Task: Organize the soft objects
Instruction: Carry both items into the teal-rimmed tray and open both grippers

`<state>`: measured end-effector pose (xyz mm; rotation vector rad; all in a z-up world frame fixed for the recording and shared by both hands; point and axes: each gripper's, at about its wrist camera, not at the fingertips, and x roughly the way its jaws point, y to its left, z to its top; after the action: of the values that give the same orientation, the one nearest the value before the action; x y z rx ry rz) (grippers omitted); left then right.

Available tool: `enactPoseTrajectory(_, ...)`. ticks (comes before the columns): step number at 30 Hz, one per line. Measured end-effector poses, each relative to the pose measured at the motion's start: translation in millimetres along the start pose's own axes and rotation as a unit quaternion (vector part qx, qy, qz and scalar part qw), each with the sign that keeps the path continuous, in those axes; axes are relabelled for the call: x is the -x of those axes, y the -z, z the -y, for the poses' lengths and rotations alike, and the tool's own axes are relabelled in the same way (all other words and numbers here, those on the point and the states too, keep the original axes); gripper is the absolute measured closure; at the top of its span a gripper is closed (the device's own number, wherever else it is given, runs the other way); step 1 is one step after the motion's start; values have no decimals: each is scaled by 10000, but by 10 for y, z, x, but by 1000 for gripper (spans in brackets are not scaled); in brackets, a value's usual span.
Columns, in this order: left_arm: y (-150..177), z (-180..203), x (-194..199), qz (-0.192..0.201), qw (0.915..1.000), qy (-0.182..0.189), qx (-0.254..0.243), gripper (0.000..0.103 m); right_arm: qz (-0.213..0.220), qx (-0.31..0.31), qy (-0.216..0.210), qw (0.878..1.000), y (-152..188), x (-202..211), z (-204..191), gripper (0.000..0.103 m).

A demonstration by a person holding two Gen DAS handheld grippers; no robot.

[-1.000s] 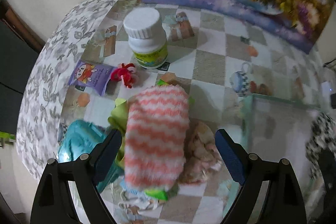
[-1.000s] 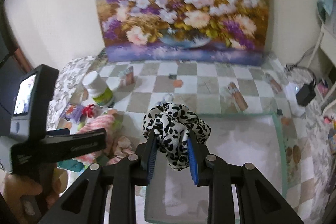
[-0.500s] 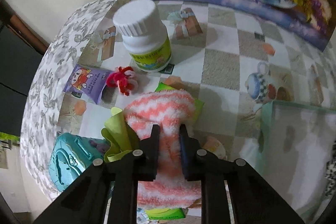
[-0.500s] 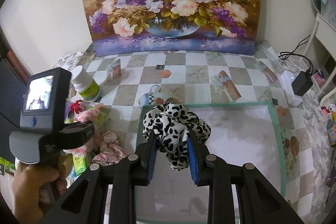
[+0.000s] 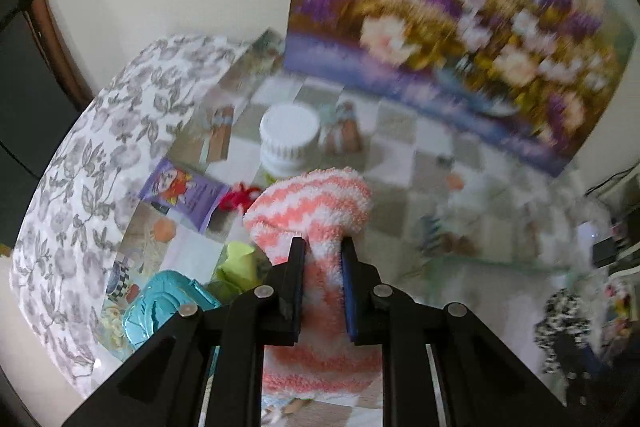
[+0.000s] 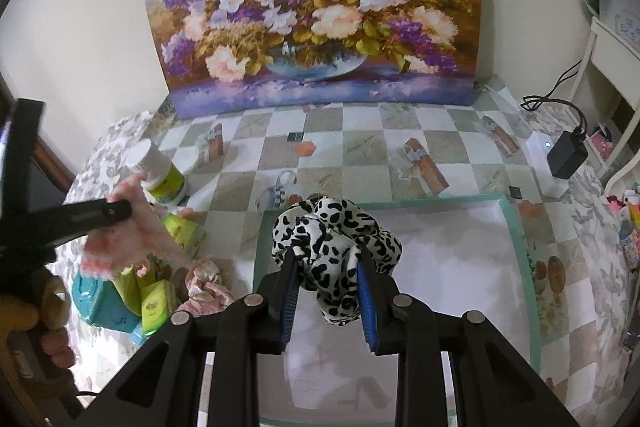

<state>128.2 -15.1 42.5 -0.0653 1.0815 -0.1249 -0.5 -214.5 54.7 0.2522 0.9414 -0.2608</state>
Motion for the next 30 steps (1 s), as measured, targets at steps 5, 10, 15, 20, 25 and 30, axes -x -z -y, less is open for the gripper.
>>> enactPoseTrajectory(5,-39,149,444,453,9977,484,-130,86,386,-187,36,9991,-68,263,143,74)
enactPoseTrajectory(10,14,440,714,657,9929,879,-461,86,566,-447,277,9970,-111,412,398,74)
enactPoseTrajectory(15,205,918,656,379,9879,1134,-988,86,462,-671,941,9922,-94,378,731,74)
enactPoseTrajectory(20,566,1472,341,-266,9779,1288,-1627,84,85,-949,1475,9845,-8,213,1091,74)
enactPoseTrajectory(25,904,1758,-56,-949,9692,1268,-1885,84,-465,-1216,1498,9801,138,-91,1364,74)
enactPoseTrajectory(30,1035,1754,-336,-1370,9679,1139,-1775,70,-941,-1488,1426,9740,265,-356,1509,64)
